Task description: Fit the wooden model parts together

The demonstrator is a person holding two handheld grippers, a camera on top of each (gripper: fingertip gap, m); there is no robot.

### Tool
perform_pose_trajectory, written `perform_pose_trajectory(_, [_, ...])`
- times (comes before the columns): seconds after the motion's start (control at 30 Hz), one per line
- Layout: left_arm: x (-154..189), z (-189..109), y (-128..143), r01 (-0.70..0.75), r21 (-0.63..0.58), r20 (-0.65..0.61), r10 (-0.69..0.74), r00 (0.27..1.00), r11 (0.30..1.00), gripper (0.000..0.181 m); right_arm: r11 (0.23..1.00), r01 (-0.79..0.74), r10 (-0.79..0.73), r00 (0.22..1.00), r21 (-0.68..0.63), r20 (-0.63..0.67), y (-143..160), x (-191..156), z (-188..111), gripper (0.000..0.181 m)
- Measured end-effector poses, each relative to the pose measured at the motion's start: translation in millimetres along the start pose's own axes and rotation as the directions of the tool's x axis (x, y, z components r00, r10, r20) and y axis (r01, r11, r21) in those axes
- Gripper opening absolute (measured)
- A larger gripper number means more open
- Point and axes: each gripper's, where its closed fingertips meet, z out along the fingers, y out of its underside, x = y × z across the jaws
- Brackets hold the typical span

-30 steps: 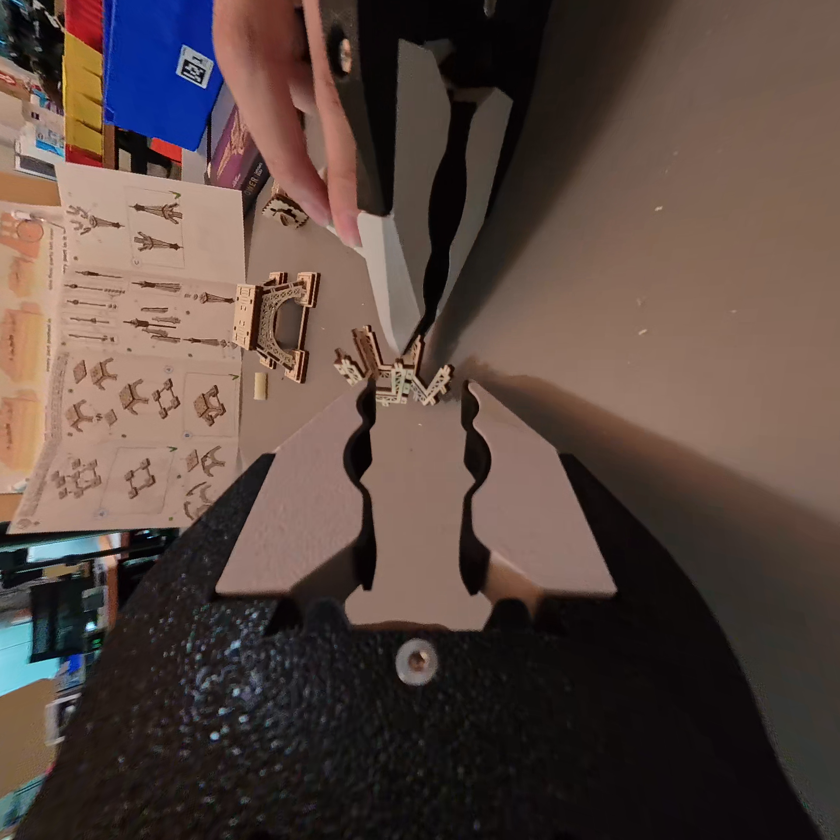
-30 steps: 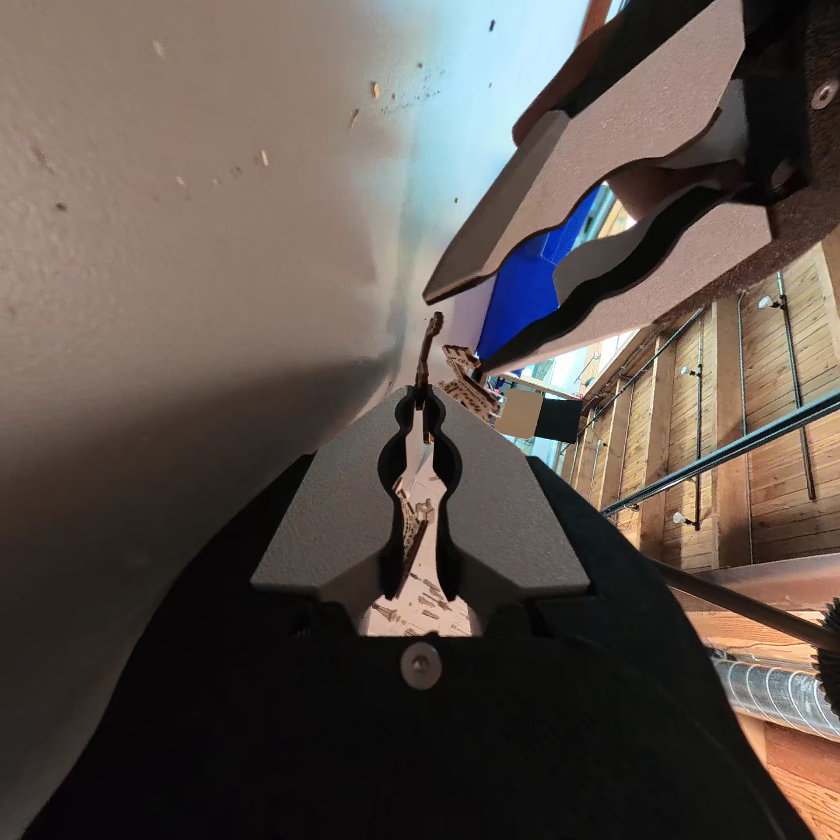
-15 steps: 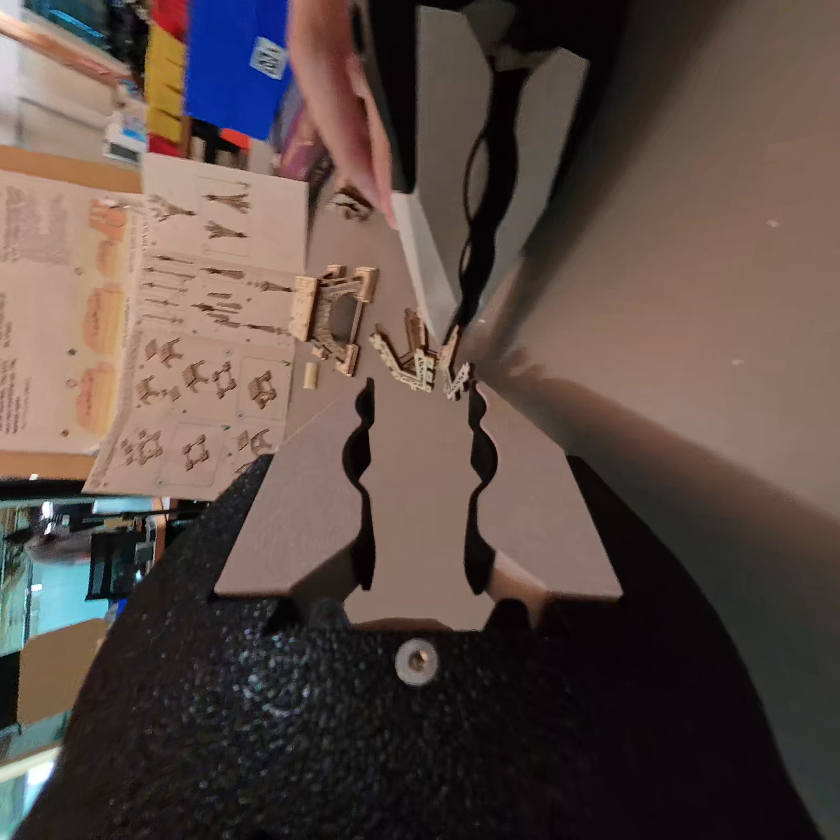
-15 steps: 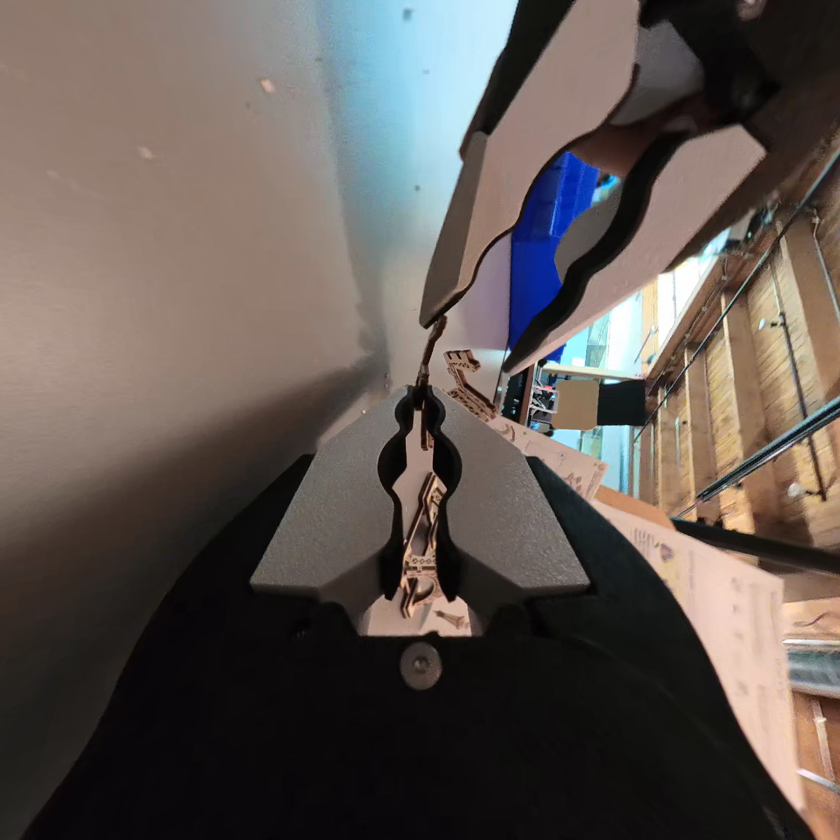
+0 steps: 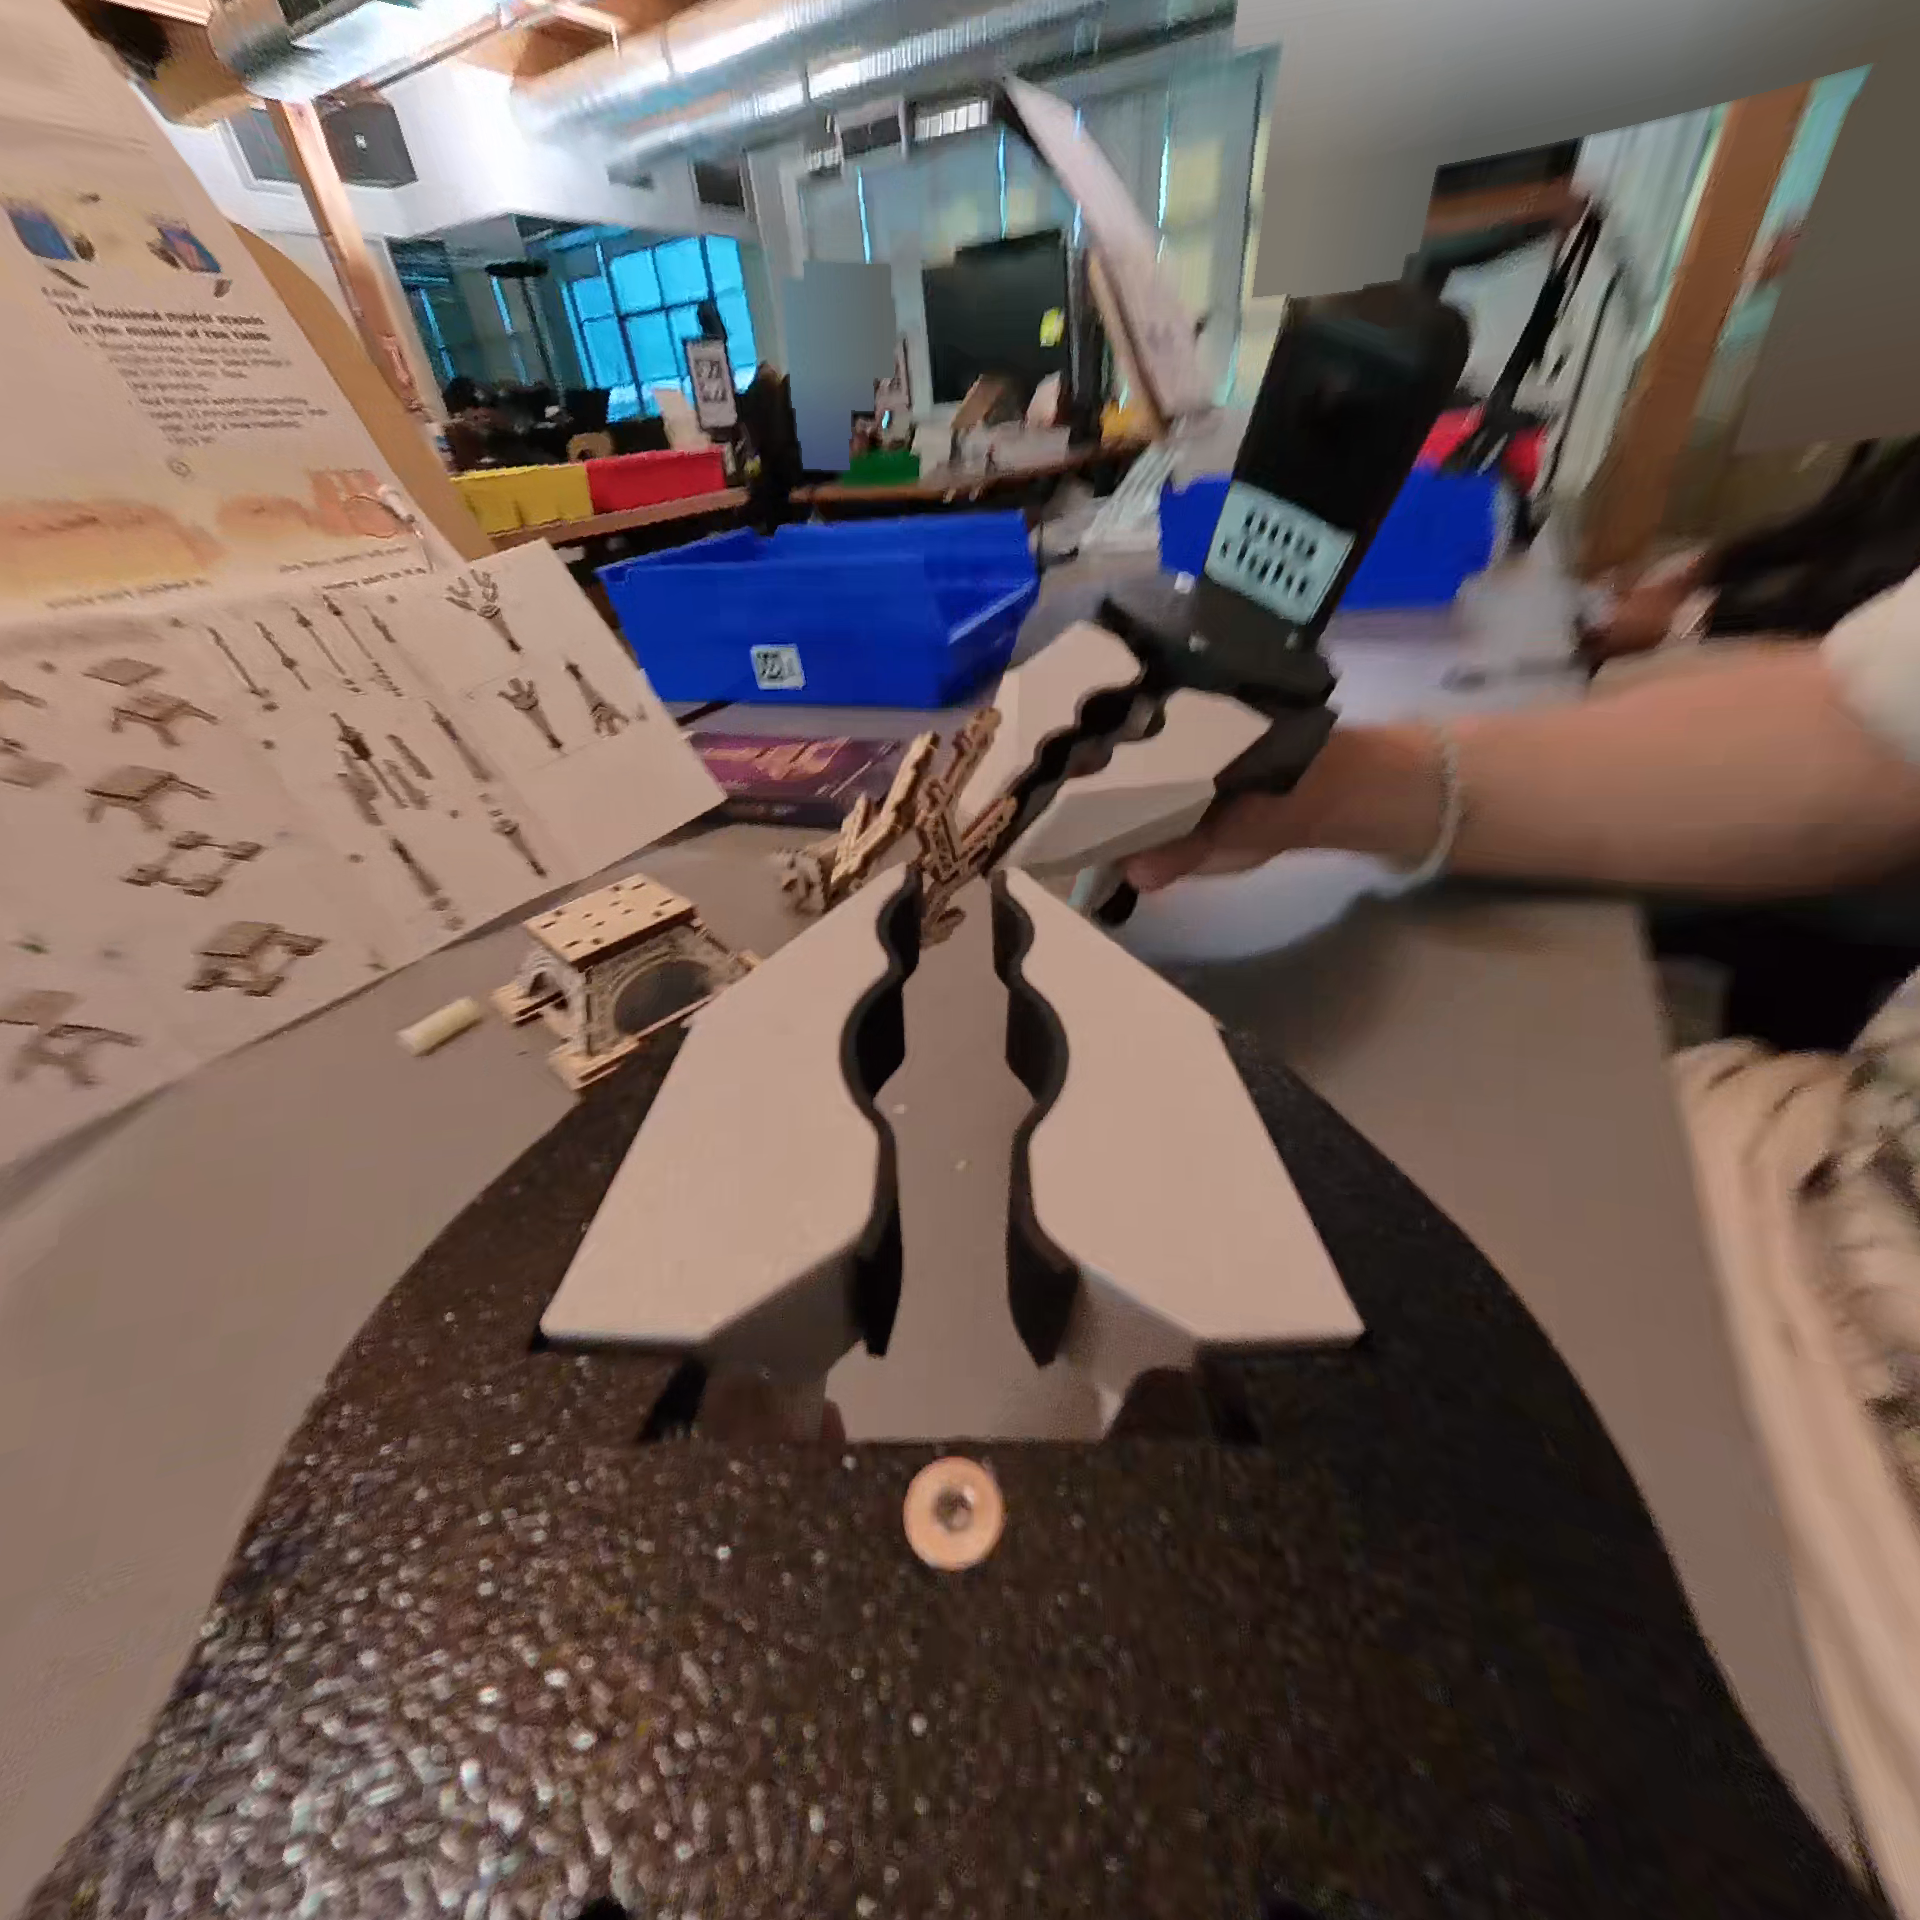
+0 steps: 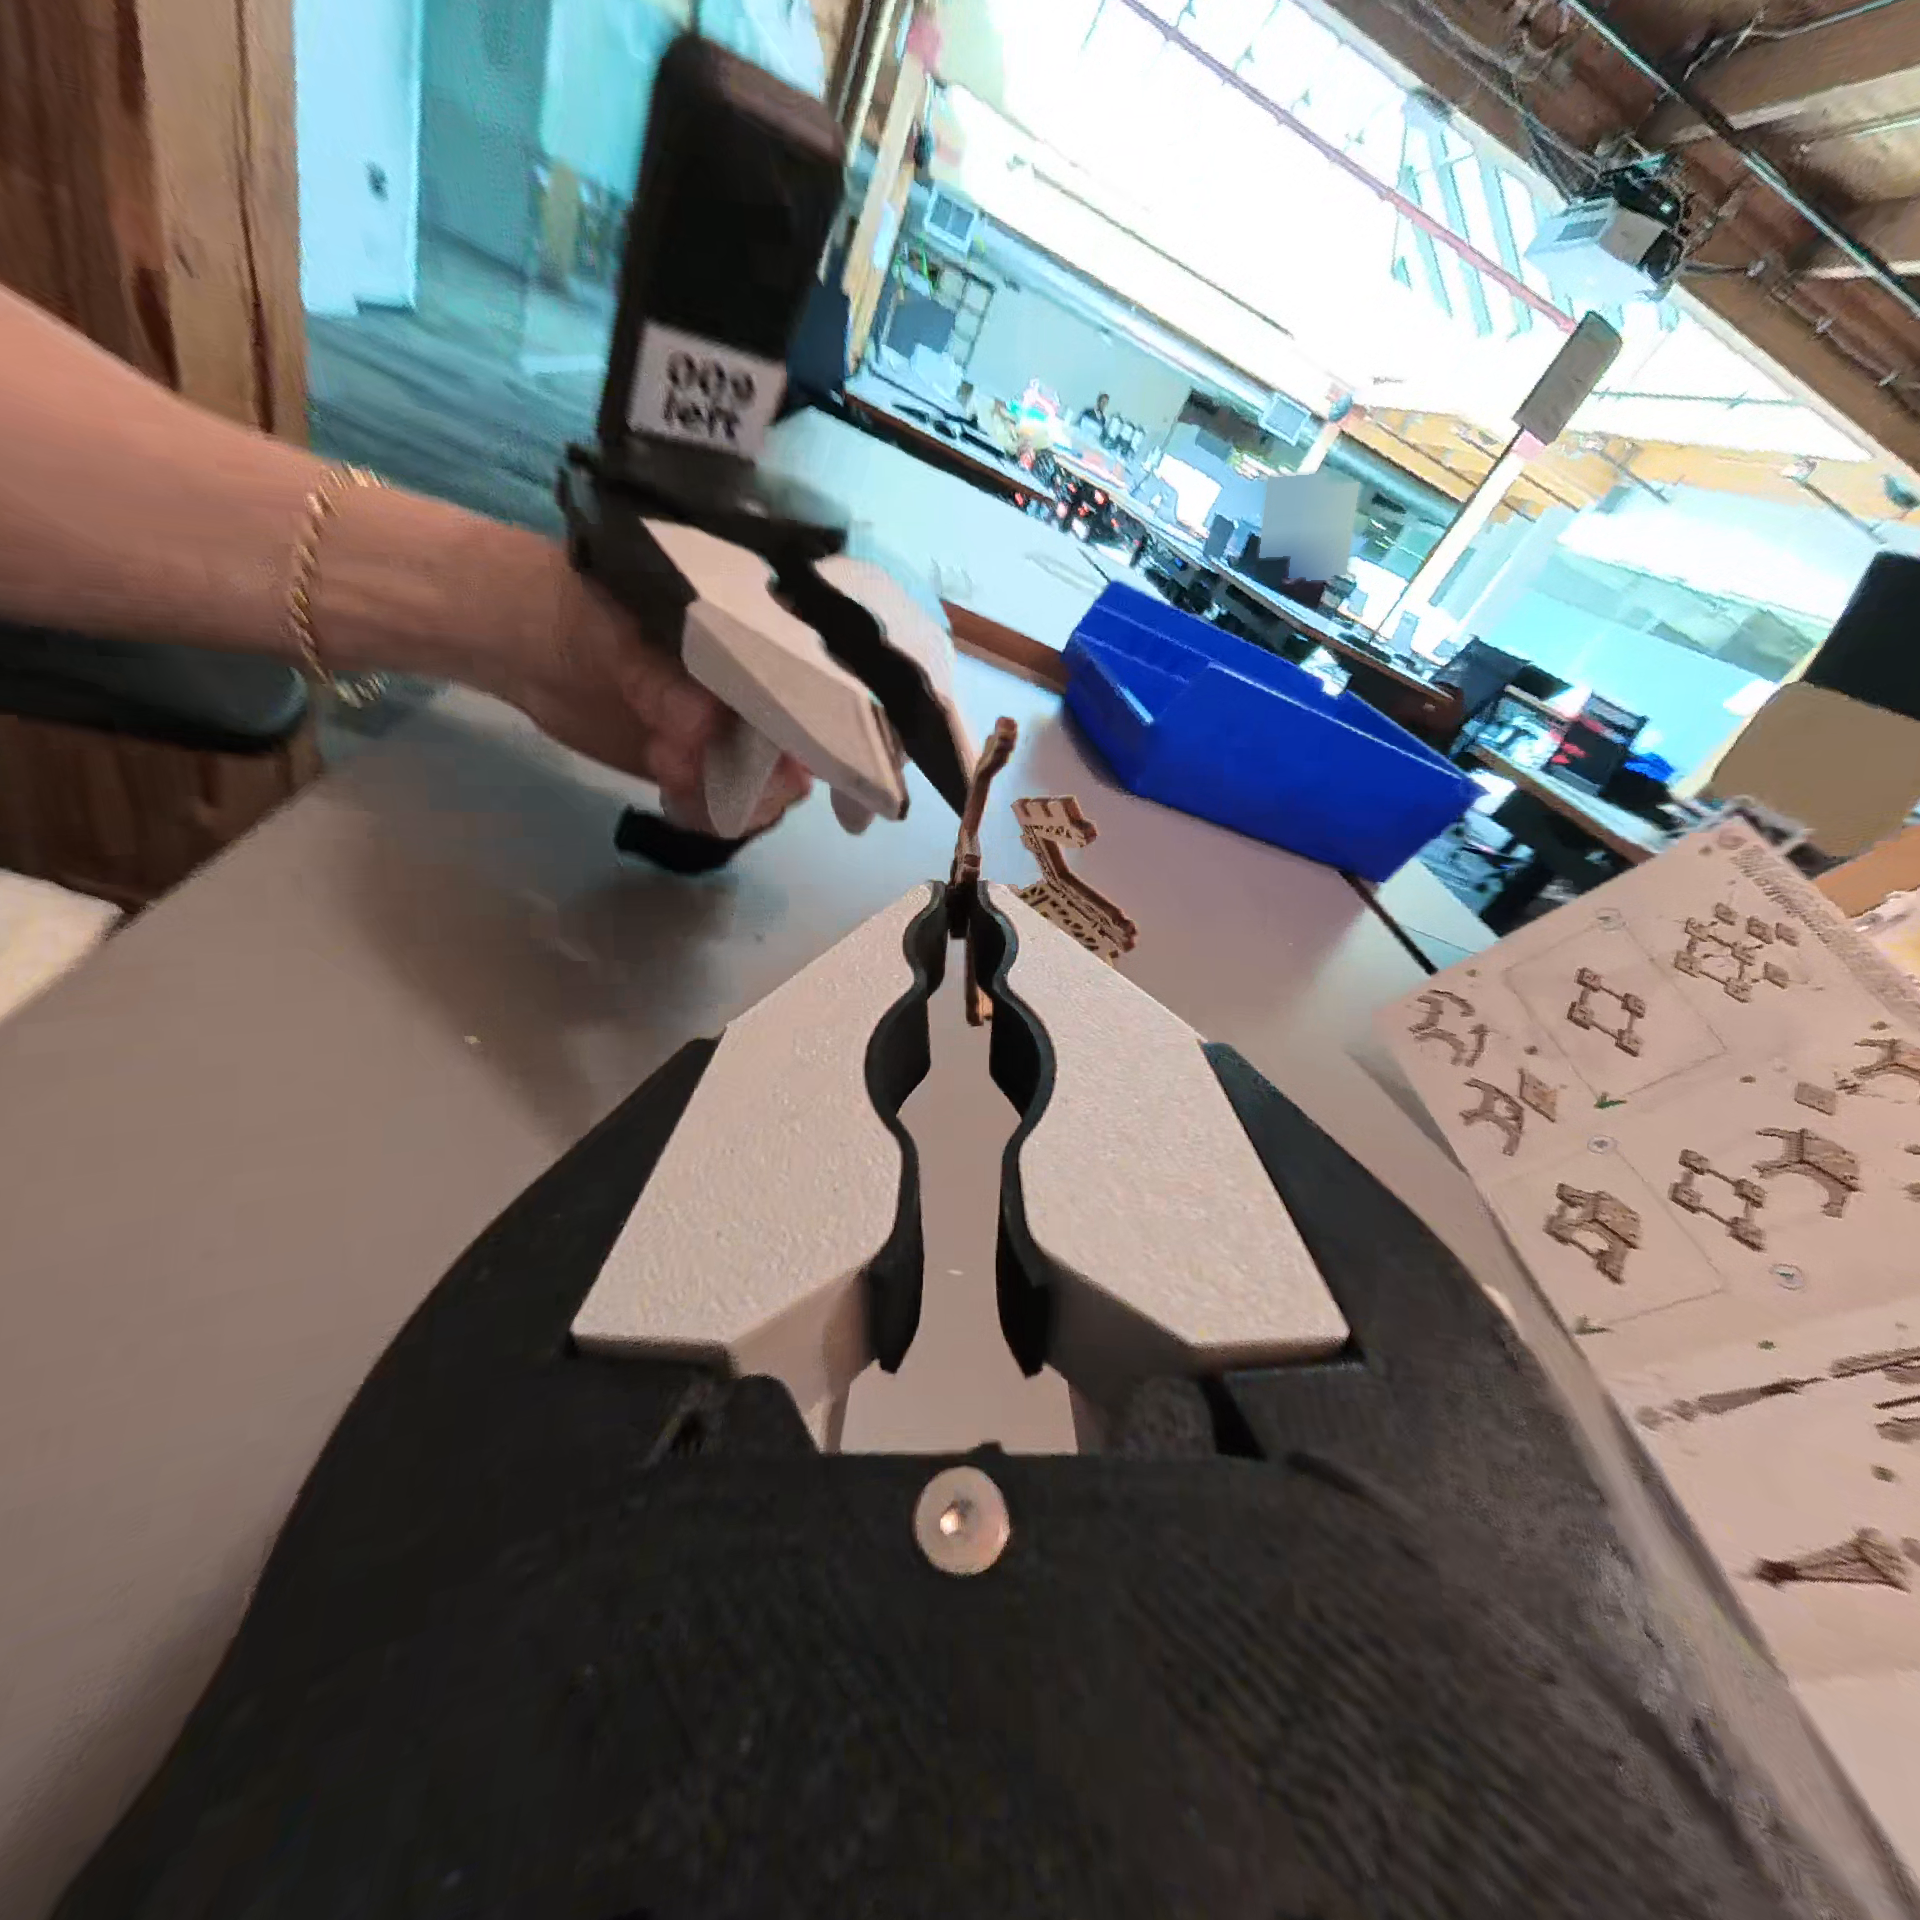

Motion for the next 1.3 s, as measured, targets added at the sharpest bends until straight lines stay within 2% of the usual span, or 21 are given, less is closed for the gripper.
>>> perform_pose_trajectory(0.07, [1, -2, -11, 0.096, 0.078, -0.051, -0.092, 0.994, 0.992, 0.002, 0.998, -0.05, 0.05, 0.999, 0.033, 0.009, -4, 2, -2, 0.001])
perform_pose_trajectory(0.13, [0, 0, -13, 0.147, 0.084, -0.073, -0.141, 0.987, 0.986, 0.003, 0.997, -0.071, 0.069, 0.997, 0.033, 0.042, -3, -2, -2, 0.001])
perform_pose_trajectory(0.3, [-1, 2, -3, 0.157, 0.028, -0.074, -0.154, 0.985, 0.987, 0.014, 0.994, -0.097, 0.095, 0.994, 0.048, 0.049, -4, -2, -2, 0.001])
perform_pose_trajectory(0.47, [2, 0, -2, 0.175, 0.03, -0.092, -0.171, 0.981, 0.984, 0.004, 0.998, -0.06, 0.059, 0.997, 0.021, 0.057, -1, -7, 1, 0.001])
perform_pose_trajectory(0.7, [5, -2, -2, 0.214, 0.017, -0.123, -0.21, 0.97, 0.977, 0.003, 0.996, -0.086, 0.084, 0.993, 0.026, 0.088, -2, -11, 2, 0.001])
perform_pose_trajectory(0.97, [12, -3, -8, 0.326, 0.016, -0.208, -0.315, 0.926, 0.945, 0.001, 0.986, -0.156, 0.149, 0.981, 0.055, 0.122, -8, -13, 0, 0.003])
perform_pose_trajectory(1.13, [8, 1, -22, 0.504, 0.061, -0.234, -0.478, 0.846, 0.862, 0.0, 0.985, -0.159, 0.154, 0.985, 0.062, 0.078, -9, -8, 2, 0.017])
perform_pose_trajectory(1.3, [11, 5, -22, 0.508, 0.058, -0.253, -0.48, 0.84, 0.859, 0.0, 0.963, -0.242, 0.231, 0.968, 0.119, 0.097, -19, -6, 1, 0.014])
